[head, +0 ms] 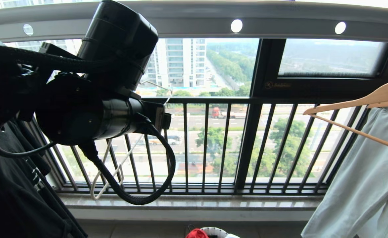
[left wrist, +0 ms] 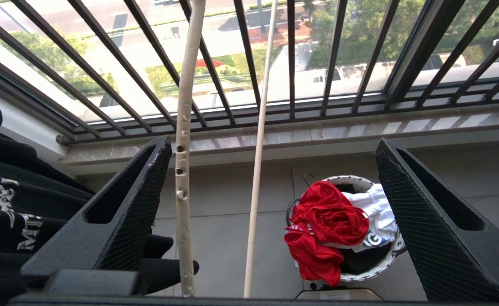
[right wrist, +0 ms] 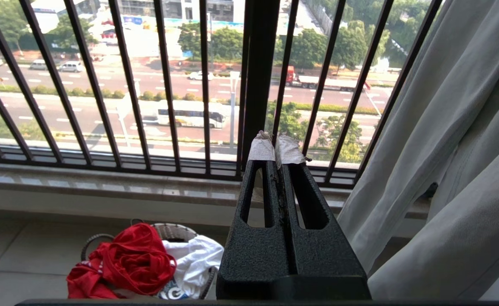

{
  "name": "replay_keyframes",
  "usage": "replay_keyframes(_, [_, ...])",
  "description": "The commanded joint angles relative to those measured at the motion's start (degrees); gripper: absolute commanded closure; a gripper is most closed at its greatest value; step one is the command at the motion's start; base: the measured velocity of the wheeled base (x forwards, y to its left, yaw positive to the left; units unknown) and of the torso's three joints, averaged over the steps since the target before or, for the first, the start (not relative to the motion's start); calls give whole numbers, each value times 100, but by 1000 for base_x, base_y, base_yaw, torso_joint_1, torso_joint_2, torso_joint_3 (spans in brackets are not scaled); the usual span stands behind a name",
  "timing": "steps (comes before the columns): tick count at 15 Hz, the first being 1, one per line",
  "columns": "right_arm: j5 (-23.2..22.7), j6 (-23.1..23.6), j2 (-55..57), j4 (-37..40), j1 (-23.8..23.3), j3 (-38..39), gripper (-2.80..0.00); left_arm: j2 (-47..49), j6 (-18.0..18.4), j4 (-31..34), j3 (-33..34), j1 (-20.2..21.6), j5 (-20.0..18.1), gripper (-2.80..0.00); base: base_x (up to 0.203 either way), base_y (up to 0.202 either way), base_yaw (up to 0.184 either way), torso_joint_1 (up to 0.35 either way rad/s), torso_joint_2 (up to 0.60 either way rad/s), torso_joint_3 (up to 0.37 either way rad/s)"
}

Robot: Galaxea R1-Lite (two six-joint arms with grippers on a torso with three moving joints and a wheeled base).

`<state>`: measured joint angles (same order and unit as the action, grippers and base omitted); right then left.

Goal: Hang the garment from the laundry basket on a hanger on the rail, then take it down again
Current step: Pick up the clothes rack on the clothesline

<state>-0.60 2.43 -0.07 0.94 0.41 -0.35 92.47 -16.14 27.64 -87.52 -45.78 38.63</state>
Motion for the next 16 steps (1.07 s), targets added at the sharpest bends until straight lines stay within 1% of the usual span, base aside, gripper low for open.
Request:
replay_keyframes(1, [-2, 4, 7, 2, 2, 0, 0, -39, -12, 14, 15, -2, 22, -280, 0, 0, 0, 0, 0, 0])
replay_keyframes(3, [7, 4, 7, 3, 2, 0, 0, -36, -21, 14, 59, 6, 22, -280, 0, 0, 0, 0, 0, 0])
replay_keyframes(6, [-2, 4, 7, 0, 2, 0, 0, -1, -144, 10, 133, 174, 17, -280, 0, 0, 0, 0, 0, 0])
replay_keyframes(7, [-2, 4, 7, 3, 2, 0, 0, -9, -152, 5, 130, 207, 13, 0, 0, 0, 0, 0, 0, 0])
replay_keyframes(16, [-2, 4, 7, -2, 2, 0, 0, -3, -53, 14, 130, 262, 48, 0, 0, 0, 0, 0, 0, 0])
